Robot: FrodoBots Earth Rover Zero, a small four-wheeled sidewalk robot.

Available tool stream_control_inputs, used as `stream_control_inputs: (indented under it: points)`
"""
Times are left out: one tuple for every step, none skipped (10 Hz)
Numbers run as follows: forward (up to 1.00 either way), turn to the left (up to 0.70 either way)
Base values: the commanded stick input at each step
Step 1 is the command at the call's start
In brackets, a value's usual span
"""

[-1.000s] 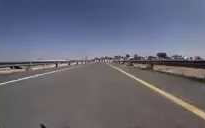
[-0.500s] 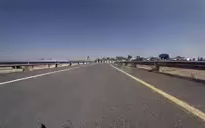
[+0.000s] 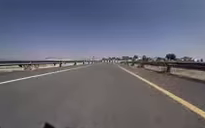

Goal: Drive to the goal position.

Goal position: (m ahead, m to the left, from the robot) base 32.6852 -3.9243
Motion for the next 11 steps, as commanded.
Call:
stream_control_inputs:
  points:
    - [1.00, 0.00]
    - [1.00, 0.00]
    - [1.00, 0.00]
    - [1.00, 0.00]
    - [1.00, 0.00]
    - [1.00, 0.00]
    - [1.00, 0.00]
    - [1.00, 0.00]
    - [1.00, 0.00]
    - [1.00, 0.00]
    - [1.00, 0.00]
